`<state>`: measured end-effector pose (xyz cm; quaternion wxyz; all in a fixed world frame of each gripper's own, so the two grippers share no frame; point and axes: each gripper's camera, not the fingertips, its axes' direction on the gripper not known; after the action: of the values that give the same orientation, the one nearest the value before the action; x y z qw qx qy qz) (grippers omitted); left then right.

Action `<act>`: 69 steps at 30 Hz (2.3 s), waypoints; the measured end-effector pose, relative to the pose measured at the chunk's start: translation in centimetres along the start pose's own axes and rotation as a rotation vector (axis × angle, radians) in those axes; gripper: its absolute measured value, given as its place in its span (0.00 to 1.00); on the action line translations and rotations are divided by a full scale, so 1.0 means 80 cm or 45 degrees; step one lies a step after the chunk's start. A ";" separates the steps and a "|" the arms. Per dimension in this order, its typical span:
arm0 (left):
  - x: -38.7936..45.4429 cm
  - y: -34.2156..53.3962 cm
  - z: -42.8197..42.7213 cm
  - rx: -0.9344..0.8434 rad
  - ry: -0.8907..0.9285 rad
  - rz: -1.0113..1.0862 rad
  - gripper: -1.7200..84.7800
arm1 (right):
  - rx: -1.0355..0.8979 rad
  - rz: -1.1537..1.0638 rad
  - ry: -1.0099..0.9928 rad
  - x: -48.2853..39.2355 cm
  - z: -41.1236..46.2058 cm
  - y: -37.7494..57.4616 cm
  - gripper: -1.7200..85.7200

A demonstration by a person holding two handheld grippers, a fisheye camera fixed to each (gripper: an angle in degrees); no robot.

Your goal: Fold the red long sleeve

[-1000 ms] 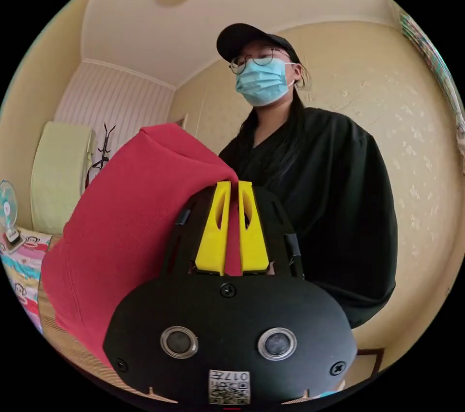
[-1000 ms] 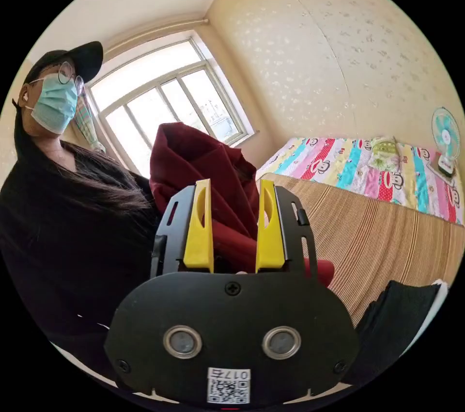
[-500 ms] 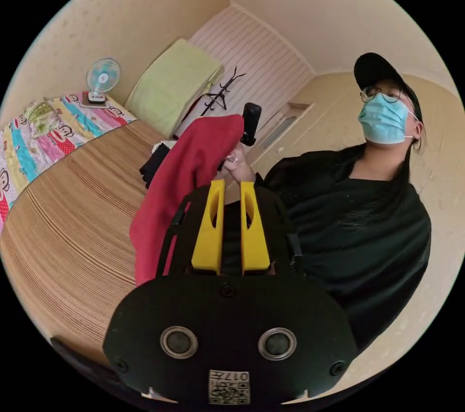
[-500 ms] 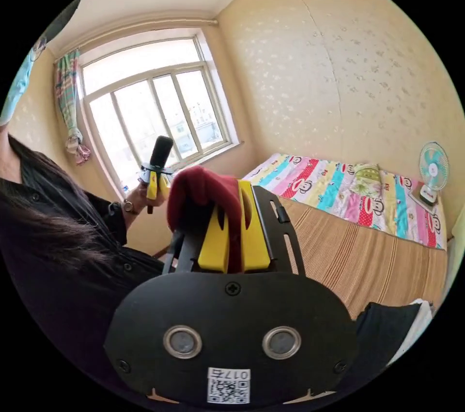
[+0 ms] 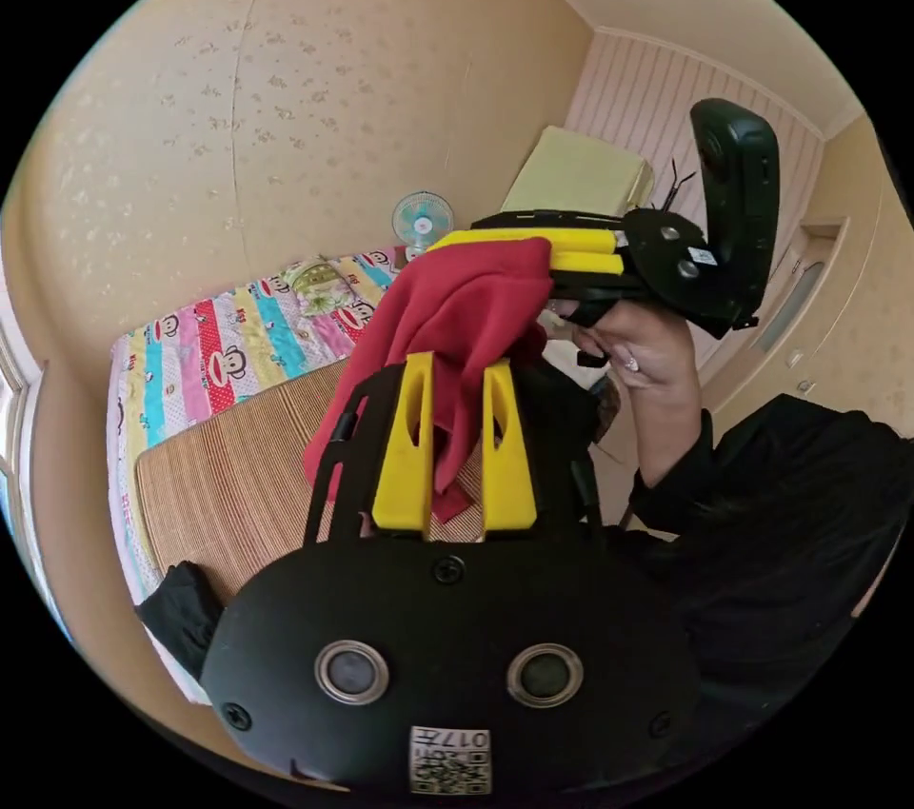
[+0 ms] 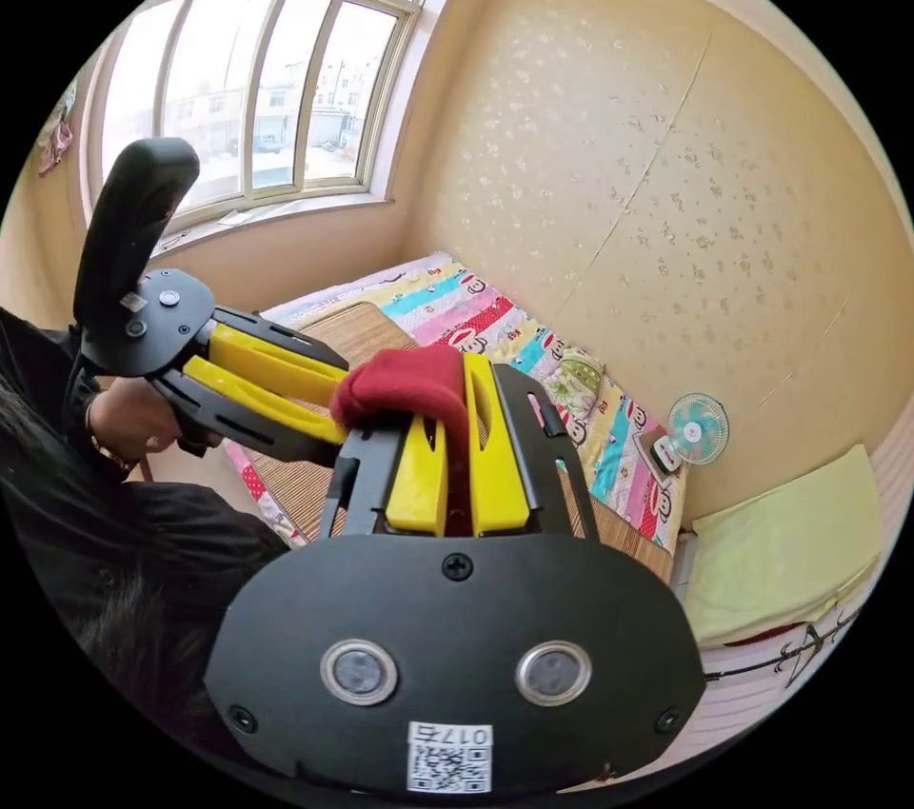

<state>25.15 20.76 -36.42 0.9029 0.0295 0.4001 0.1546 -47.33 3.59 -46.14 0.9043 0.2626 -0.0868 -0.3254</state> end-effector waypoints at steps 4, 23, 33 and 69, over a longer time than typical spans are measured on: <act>-0.017 -0.009 -0.032 0.346 0.249 -0.022 0.03 | 0.239 0.050 -0.126 0.052 -0.046 0.038 0.10; -0.047 -0.106 -0.095 0.415 0.356 0.002 0.02 | 0.088 0.725 -0.315 0.090 0.011 0.317 0.09; -0.102 -0.074 -0.298 0.724 0.149 0.106 0.02 | 0.774 0.539 0.184 0.208 -0.241 0.198 0.06; -0.685 -0.087 -0.008 -1.214 -0.176 -1.021 0.01 | -1.283 0.558 -0.475 0.575 0.362 0.598 0.09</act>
<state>-8.19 -2.53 0.97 0.8283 -0.5190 0.2077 -0.0372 4.72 -6.58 3.19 0.9334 -0.2861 -0.1313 -0.1724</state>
